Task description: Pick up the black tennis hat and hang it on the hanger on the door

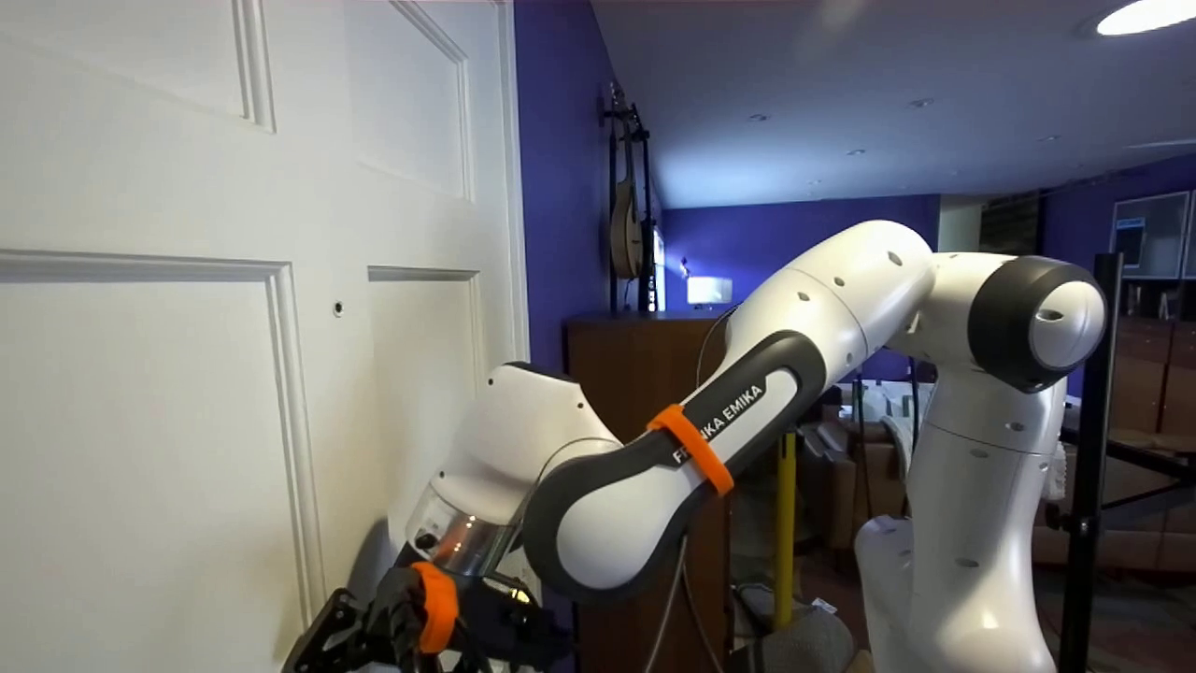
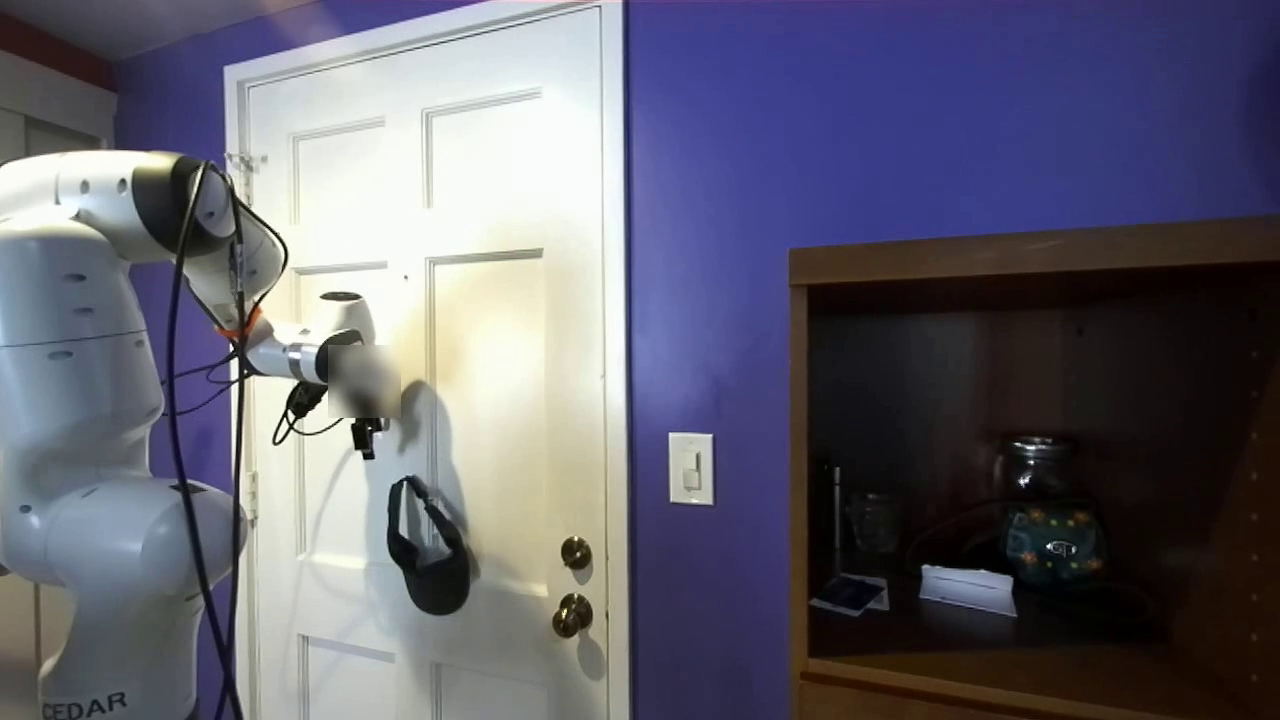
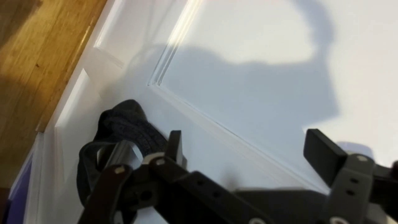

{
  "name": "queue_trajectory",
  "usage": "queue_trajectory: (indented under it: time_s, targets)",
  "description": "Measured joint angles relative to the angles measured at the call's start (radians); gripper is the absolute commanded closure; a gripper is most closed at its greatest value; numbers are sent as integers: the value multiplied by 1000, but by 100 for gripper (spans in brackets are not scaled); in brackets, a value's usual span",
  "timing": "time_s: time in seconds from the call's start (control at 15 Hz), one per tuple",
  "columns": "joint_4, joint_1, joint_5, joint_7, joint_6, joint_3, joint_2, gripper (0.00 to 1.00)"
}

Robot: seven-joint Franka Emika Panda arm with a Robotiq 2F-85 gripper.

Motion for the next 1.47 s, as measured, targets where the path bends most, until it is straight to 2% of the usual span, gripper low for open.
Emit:
queue_trajectory:
  time_s: [0.33, 0.8, 1.07, 1.47]
  targets:
    - [21, 14, 57, -169, -271, -48, -96, 0]
    - [41, -51, -25, -318, -638, -88, -221, 0]
    - [71, -93, -94, -407, -769, -95, -259, 0]
    - [139, -133, -198, -468, -891, -92, -315, 0]
